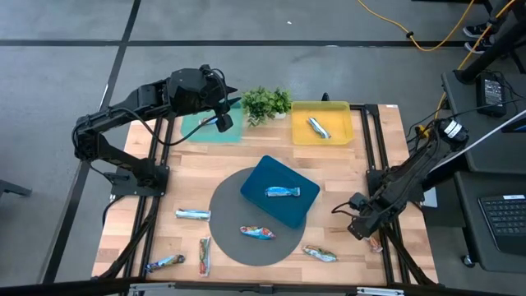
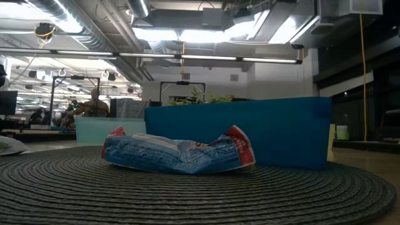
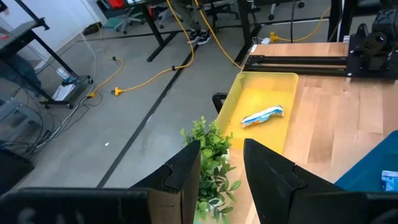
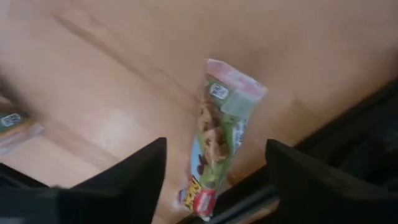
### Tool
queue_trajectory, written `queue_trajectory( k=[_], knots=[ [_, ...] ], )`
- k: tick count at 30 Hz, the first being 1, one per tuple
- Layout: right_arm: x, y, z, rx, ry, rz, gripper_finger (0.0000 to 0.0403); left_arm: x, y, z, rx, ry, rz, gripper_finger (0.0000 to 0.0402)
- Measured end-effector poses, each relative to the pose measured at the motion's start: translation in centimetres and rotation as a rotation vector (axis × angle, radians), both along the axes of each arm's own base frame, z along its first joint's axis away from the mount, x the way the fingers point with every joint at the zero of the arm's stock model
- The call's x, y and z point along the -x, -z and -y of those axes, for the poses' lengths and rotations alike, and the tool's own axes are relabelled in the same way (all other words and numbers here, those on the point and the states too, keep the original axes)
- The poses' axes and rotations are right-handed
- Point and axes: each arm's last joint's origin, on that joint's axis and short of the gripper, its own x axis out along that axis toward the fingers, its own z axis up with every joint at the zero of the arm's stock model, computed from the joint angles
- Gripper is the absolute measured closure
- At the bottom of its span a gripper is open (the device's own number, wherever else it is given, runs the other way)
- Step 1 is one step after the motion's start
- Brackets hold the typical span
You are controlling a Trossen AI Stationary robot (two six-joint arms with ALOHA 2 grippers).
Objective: Pick and place Granola Bars by type
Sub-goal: Put the right red granola bar into the green bin
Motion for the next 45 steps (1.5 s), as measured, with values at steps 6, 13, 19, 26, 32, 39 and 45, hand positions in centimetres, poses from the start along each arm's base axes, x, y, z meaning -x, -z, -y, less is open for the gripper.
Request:
queue_trajectory(
  k=[6, 13, 19, 26, 32, 39, 45],
  knots=[
    [0.4, 1.5, 0.4, -0.002, 0.047, -0.020, 0.0100, 0.0, 0.0, 0.0, 0.000, 0.000, 0.000, 0.0286],
    [0.7, 3.2, 0.7, -0.032, 0.050, 0.008, 0.0111, 0.1, 0.0, -0.2, -0.001, -0.008, 0.001, 0.0286],
    [0.9, 4.2, 0.9, -0.051, 0.052, 0.033, 0.0166, 0.1, 0.0, -0.3, -0.002, -0.014, 0.002, 0.0286],
    [0.9, 4.3, 0.9, -0.057, 0.050, 0.031, 0.0297, 0.1, 0.0, -0.3, -0.002, -0.014, 0.002, 0.0286],
    [0.4, 4.2, 0.6, -0.076, 0.058, 0.101, 0.0382, 0.1, 0.0, -0.3, -0.003, -0.013, 0.001, 0.0286],
    [-1.7, 2.1, 0.9, -0.031, 0.082, 0.343, 0.0362, 0.1, 0.0, -0.3, -0.003, -0.013, 0.002, 0.0286],
    [-4.3, -1.8, 2.5, 0.089, 0.004, 0.547, 0.0380, 0.1, 0.0, -0.3, -0.001, -0.011, 0.002, 0.0286]
  ],
)
